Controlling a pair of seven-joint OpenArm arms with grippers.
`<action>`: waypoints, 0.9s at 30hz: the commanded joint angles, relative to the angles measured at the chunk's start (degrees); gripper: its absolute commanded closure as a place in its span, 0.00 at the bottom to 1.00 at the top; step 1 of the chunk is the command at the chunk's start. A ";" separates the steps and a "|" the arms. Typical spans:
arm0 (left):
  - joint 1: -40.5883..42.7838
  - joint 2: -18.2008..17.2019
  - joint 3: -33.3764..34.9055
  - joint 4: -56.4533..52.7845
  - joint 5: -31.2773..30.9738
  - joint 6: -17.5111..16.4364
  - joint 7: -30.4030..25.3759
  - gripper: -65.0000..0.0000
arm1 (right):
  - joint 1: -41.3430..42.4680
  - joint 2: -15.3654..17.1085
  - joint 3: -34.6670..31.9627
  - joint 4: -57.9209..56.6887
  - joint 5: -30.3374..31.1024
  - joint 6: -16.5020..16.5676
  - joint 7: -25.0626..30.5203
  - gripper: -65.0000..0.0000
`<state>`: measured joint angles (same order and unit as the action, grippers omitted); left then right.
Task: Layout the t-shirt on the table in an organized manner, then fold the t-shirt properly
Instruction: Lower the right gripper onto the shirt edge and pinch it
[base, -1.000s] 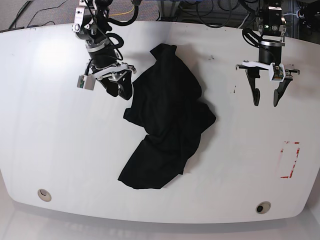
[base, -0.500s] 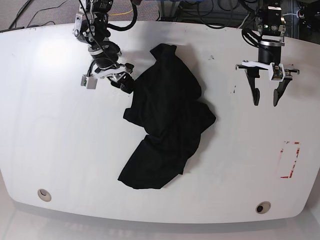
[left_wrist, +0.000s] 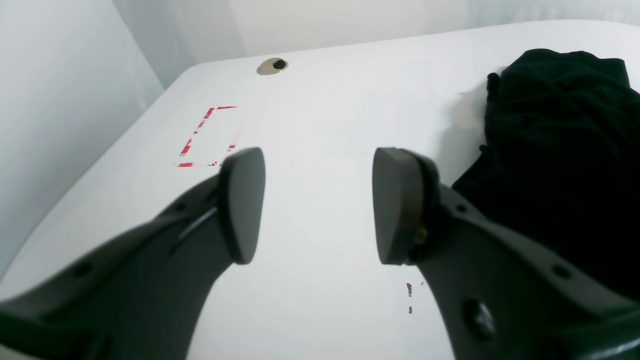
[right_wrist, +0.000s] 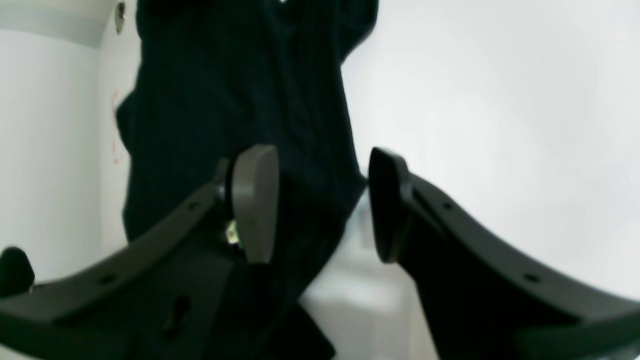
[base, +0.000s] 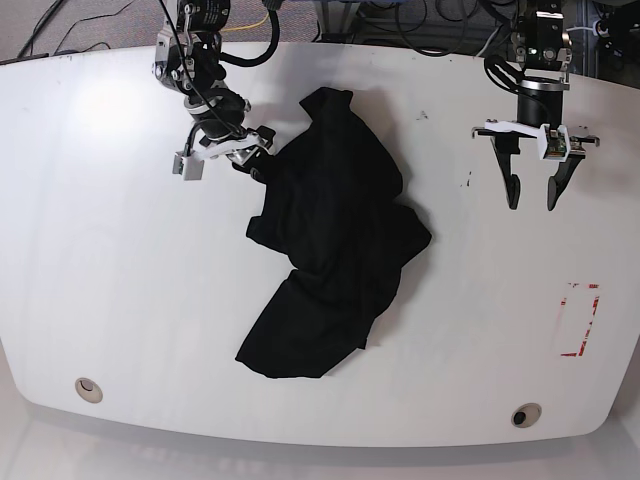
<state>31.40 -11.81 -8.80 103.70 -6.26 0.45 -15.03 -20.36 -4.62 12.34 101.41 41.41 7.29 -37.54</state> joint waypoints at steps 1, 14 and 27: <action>0.03 -0.45 -0.30 0.96 0.06 0.21 -1.72 0.50 | 1.15 -0.17 0.01 -0.09 0.92 0.58 0.40 0.56; 0.03 -0.45 -0.30 0.96 0.06 0.21 -1.72 0.50 | 2.12 -0.17 0.28 -3.43 0.92 0.93 0.40 0.56; 0.03 -0.45 -0.39 0.96 0.15 0.21 -1.72 0.50 | 2.73 -0.26 0.01 -4.83 0.92 1.02 0.31 0.56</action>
<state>31.40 -11.81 -8.80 103.70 -6.26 0.43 -15.03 -18.11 -4.80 12.38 95.88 41.82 7.70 -37.58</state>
